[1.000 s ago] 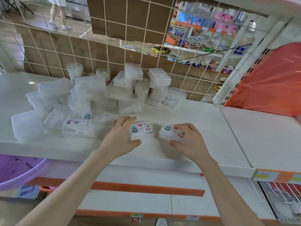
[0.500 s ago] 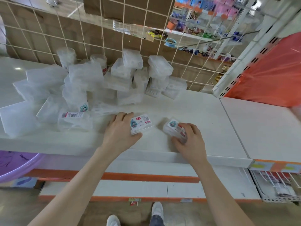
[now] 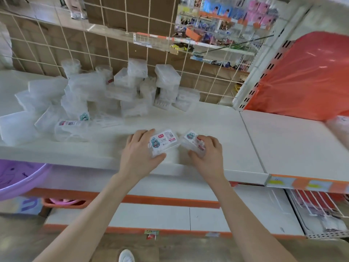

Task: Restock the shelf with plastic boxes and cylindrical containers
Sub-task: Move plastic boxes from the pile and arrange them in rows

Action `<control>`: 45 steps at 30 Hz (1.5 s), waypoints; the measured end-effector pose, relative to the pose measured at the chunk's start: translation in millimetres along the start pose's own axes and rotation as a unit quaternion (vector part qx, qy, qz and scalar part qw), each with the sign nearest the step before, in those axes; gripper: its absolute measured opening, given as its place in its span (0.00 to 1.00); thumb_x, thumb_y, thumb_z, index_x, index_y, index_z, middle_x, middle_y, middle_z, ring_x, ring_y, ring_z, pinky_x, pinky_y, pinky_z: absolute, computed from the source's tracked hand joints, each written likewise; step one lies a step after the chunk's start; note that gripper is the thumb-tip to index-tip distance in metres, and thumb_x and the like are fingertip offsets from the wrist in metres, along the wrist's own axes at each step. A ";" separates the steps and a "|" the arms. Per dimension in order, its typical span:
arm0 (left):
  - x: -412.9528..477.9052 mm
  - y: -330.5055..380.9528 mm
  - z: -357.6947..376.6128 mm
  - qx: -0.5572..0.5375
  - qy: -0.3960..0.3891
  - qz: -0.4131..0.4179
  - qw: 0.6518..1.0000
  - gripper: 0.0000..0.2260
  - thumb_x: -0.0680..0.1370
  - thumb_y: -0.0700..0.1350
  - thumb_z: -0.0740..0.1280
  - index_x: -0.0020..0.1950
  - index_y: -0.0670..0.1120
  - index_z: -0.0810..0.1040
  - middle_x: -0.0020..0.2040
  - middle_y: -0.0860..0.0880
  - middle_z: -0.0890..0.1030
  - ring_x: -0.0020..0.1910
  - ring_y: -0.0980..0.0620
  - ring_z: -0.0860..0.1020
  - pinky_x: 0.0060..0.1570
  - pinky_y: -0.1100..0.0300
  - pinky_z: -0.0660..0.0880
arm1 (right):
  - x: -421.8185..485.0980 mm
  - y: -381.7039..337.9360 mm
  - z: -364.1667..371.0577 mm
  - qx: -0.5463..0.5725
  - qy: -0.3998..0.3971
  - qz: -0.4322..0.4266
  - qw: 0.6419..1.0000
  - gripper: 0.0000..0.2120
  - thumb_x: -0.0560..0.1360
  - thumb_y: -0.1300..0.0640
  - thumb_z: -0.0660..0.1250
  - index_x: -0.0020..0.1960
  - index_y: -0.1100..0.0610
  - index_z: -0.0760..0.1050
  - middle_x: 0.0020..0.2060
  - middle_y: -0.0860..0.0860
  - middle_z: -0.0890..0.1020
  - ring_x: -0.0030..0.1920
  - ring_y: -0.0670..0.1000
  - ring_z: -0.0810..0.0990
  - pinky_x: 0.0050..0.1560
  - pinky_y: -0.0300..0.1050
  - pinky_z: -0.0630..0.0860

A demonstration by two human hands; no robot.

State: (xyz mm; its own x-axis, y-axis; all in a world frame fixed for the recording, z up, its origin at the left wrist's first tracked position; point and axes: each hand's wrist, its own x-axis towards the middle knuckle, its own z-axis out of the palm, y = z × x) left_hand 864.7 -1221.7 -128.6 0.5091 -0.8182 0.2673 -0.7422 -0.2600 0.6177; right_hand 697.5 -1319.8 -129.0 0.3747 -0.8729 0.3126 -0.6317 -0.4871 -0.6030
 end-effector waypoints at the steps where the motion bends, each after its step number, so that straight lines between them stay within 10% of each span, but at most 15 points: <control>1: -3.5 7.3 3.0 0.007 -0.003 0.002 1.000 0.33 0.64 0.49 0.76 0.67 0.45 0.71 0.61 0.46 0.73 0.60 0.43 0.70 0.57 0.55 0.67 | -3.5 5.1 -8.7 -0.002 -0.001 -0.004 1.000 0.23 0.65 0.64 0.73 0.59 0.64 0.75 0.57 0.61 0.75 0.57 0.61 0.70 0.56 0.39 0.62; 29: -135.9 305.0 203.9 -0.006 -0.216 0.233 0.948 0.31 0.69 0.50 0.73 0.69 0.47 0.68 0.65 0.48 0.70 0.66 0.47 0.64 0.62 0.59 0.58 | -191.9 259.7 -286.7 -0.032 0.116 0.158 0.980 0.21 0.67 0.63 0.73 0.59 0.63 0.75 0.57 0.57 0.74 0.58 0.55 0.70 0.52 0.29 0.59; 45: -47.4 422.6 328.5 -0.085 -0.252 0.283 0.921 0.29 0.67 0.48 0.75 0.66 0.46 0.72 0.63 0.48 0.74 0.61 0.46 0.69 0.55 0.67 0.58 | -96.4 379.2 -357.4 -0.081 0.174 0.219 0.957 0.22 0.67 0.60 0.73 0.60 0.60 0.75 0.58 0.55 0.74 0.60 0.55 0.70 0.56 0.35 0.60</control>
State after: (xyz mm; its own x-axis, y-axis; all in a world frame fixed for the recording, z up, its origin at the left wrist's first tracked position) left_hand 383.7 -1461.2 -123.2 -0.2380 -0.9432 0.2319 -0.7255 0.3314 0.6031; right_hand 179.3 -1430.6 -125.5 -0.1801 -0.9372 0.2987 -0.7839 -0.0467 -0.6192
